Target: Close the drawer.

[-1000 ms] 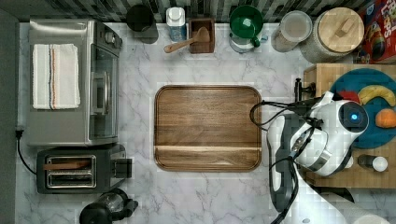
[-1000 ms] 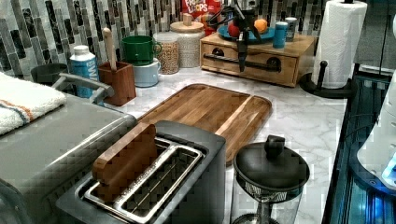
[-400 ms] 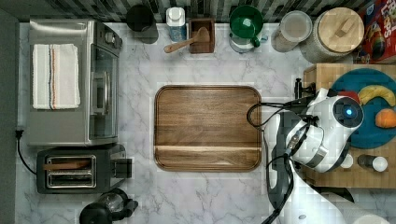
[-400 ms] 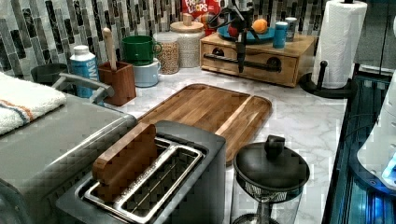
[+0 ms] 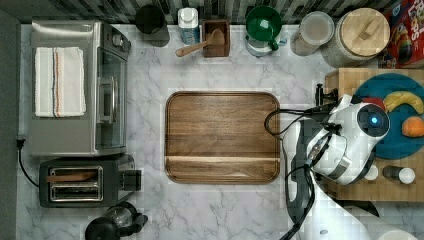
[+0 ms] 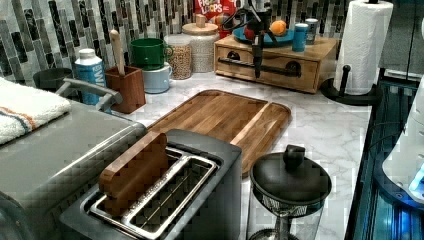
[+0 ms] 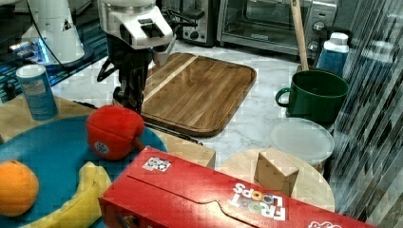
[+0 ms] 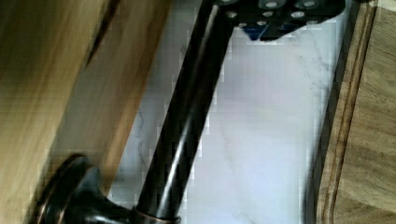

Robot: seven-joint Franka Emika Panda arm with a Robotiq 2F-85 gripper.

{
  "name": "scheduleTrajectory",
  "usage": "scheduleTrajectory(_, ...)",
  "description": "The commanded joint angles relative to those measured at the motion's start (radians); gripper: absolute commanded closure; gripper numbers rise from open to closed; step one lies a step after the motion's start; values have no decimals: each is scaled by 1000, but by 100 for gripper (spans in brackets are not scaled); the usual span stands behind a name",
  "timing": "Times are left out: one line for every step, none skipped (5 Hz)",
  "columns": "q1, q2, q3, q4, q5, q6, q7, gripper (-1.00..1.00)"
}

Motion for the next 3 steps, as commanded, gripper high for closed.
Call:
scheduleTrajectory(-71, 4, -60, 117, -26, 61, -33, 100)
scheduleTrajectory(-73, 4, -58, 117, -27, 61, -33, 100)
scheduleTrajectory(-70, 4, -61, 117, -26, 61, -33, 100)
